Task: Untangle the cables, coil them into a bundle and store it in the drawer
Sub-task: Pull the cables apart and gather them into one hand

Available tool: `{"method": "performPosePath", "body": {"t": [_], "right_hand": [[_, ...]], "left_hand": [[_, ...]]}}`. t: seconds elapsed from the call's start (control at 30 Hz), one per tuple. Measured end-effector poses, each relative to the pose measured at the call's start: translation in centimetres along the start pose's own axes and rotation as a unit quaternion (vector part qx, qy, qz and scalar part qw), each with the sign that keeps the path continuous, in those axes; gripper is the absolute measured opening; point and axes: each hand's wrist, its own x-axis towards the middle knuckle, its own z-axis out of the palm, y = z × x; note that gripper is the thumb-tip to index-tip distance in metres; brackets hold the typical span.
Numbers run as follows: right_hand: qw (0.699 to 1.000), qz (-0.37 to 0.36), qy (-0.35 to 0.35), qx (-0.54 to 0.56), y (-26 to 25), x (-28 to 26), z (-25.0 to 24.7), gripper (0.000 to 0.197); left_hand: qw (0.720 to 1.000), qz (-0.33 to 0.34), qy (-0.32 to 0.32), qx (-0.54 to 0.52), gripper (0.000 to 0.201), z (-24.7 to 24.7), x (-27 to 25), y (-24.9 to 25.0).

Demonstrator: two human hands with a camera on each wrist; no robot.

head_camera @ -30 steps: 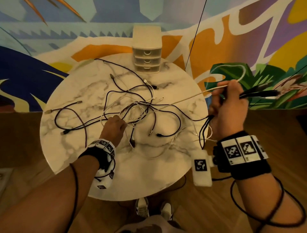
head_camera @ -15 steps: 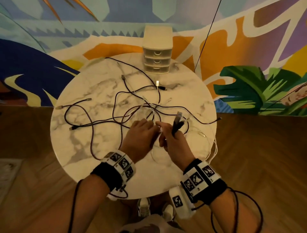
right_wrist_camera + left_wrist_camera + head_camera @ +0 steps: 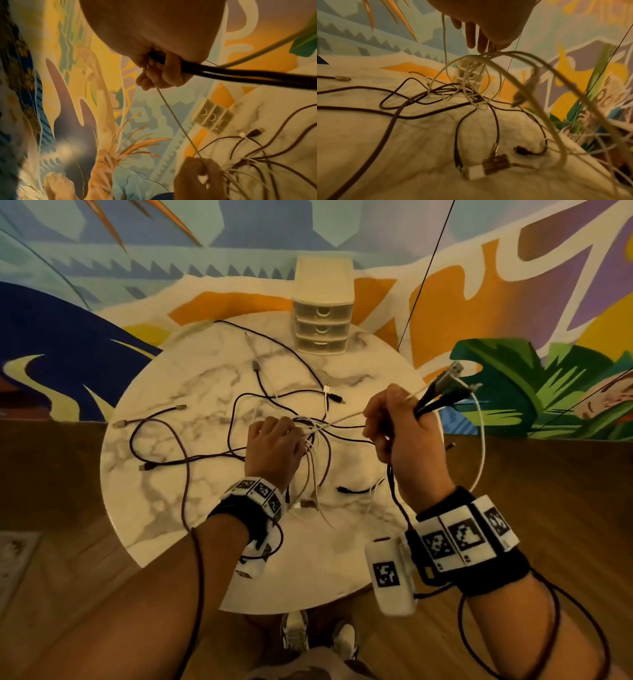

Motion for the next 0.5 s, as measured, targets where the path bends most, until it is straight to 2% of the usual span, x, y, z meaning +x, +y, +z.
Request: {"method": "performPosePath", "body": {"t": [0.13,0.2,0.3,0.37,0.5], "right_hand": [[0.991,-0.057,0.047,0.108,-3.4,1.0,-2.0,0.045],[0.983,-0.072,0.073,0.154,-4.3,2.0,-3.5,0.041],[0.982,-0.039,0.094,0.157,-2.1,2.4,-4.1,0.041],[0.983,0.024,0.114,0.141,0.9,2.0,-4.0,0.045],[0.973,0.15,0.108,0.138,5.7,0.8,-3.8,0.051]], "left_hand": [[0.99,-0.114,-0.086,0.023,0.018,0.7,0.3,-2.7],[0.985,-0.115,-0.131,0.014,0.021,0.8,0.3,-4.1],[0.971,-0.099,-0.217,0.016,0.031,1.4,-0.6,-4.1],[0.968,-0.14,-0.207,-0.033,0.034,1.2,-0.6,-3.6],[0.969,-0.174,-0.103,-0.144,0.029,-0.8,1.1,-2.8]]}}
